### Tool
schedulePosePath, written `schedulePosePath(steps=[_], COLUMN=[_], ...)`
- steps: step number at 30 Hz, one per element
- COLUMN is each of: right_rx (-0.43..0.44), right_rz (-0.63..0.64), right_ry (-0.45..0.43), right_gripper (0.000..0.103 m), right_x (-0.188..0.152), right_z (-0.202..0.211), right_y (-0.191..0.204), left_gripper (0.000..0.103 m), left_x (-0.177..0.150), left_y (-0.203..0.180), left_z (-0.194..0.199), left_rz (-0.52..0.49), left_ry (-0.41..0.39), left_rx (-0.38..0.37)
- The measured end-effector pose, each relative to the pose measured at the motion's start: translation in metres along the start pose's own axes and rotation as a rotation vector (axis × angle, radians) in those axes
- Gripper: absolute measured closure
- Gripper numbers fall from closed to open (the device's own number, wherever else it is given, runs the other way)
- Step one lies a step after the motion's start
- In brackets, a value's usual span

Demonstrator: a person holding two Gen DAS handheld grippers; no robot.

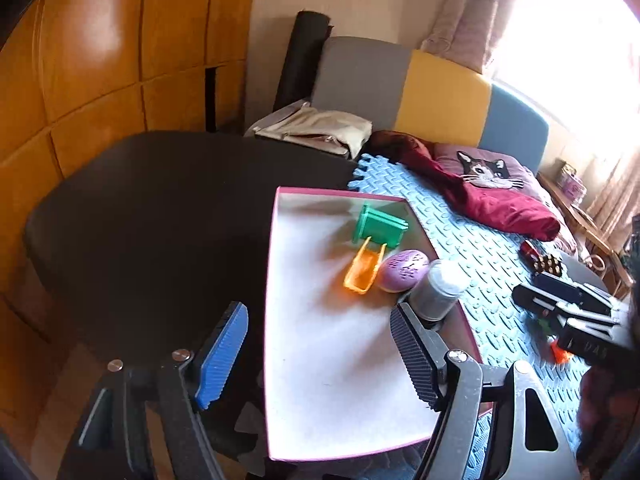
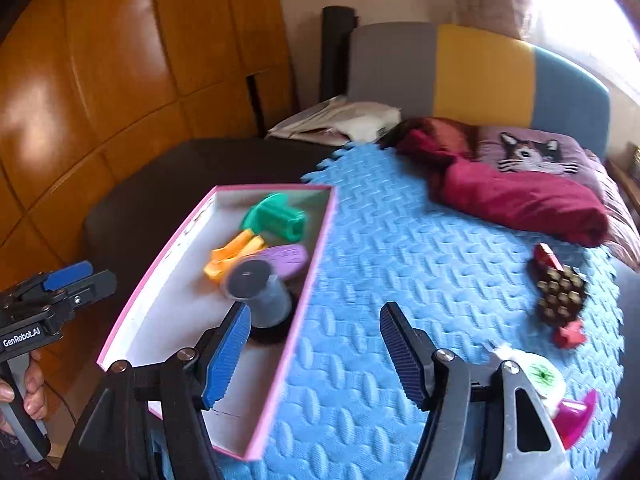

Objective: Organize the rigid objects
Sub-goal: 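Carry the grey lidded cup to the white tray and release it with the right tool, then move both tools back toward the remaining toys on the mat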

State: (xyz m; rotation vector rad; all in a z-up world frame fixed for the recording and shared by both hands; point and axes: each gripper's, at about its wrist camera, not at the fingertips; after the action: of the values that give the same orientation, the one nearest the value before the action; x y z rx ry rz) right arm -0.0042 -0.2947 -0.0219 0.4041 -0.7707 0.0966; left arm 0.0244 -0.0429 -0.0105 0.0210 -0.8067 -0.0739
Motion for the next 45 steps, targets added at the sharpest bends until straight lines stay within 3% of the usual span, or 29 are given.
schedulePosePath(steps=[13,20,24,32,36,40,45], right_rx=[-0.222,-0.385,-0.394,-0.387,-0.387,-0.381,-0.367], right_rz=[-0.122,-0.352,-0.529,-0.614,-0.625,-0.639,-0.648], right_ry=[-0.107,-0.214,-0.249,-0.247,-0.252,-0.272,-0.282], right_gripper=[0.035,0.035,0.035,0.035,0.035,0.035,0.035], right_x=[-0.007,-0.04,-0.054,-0.062,-0.064,-0.066,-0.065], right_z=[0.073,0.112,0.126,0.131,0.131,0.135,0.137], right_y=[-0.092,-0.172,-0.204,-0.213,-0.217,-0.22,-0.222], left_gripper=[0.025,0.025,0.025,0.025,0.025,0.025,0.027], left_x=[0.005,0.007,0.008,0.014,0.012,0.01,0.002], left_y=[-0.048,-0.08,-0.104,-0.156,-0.188,-0.225,-0.265], left_z=[0.028,0.034,0.034,0.028,0.014,-0.01,-0.029], left_rz=[-0.149,-0.218,-0.262,-0.342,-0.38,-0.364,-0.332], left_ry=[-0.087,-0.097,-0.09,-0.069,0.006,0.185,0.353], left_rx=[-0.034,-0.081,-0.105,-0.193,-0.265,-0.405,-0.505])
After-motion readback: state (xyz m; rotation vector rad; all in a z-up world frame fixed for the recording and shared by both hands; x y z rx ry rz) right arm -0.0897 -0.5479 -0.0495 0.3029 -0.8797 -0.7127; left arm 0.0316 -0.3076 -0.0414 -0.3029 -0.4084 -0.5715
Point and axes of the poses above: each gripper's, at about its wrist camera, not at the fingertips, and z roughly against the way its jaws point, y to its left, x to its top, and after that the axes turned 15 degrees about x, right-handed
